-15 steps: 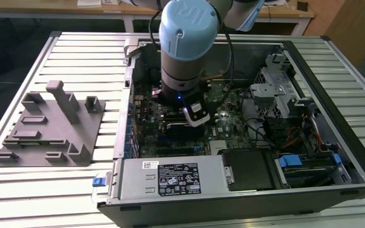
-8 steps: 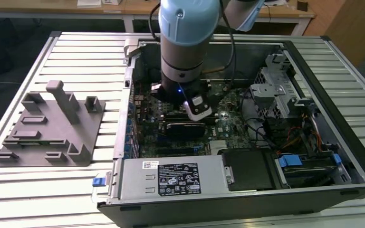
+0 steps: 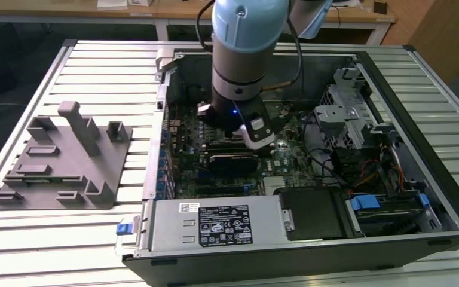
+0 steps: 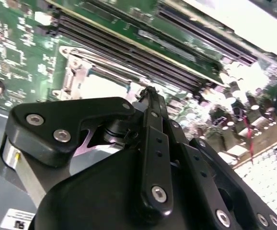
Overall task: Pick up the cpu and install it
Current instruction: 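Install the second cpu locking lever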
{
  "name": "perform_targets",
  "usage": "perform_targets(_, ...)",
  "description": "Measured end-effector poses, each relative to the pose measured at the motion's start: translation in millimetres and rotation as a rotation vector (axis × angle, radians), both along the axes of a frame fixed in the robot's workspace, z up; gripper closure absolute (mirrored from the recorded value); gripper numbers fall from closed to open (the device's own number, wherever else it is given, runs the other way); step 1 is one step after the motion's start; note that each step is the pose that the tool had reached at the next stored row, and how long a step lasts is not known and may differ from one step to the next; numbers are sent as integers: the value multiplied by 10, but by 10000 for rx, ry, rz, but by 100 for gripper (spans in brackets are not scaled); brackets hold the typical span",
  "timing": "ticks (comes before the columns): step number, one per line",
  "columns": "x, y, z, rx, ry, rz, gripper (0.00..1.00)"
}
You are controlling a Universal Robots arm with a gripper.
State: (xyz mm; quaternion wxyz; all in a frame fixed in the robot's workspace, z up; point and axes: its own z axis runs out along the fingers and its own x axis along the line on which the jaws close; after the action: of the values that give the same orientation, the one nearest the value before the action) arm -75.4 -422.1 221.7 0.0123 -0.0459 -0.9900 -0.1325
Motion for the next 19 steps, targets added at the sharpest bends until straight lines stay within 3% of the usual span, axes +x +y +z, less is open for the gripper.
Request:
perform_targets(3,63,41,-1,-10,5,0,89)
perform_targets(9,156,191,-9,-42,8,0,89)
perform_targets(19,330,314,-21,-233,9,-11,89)
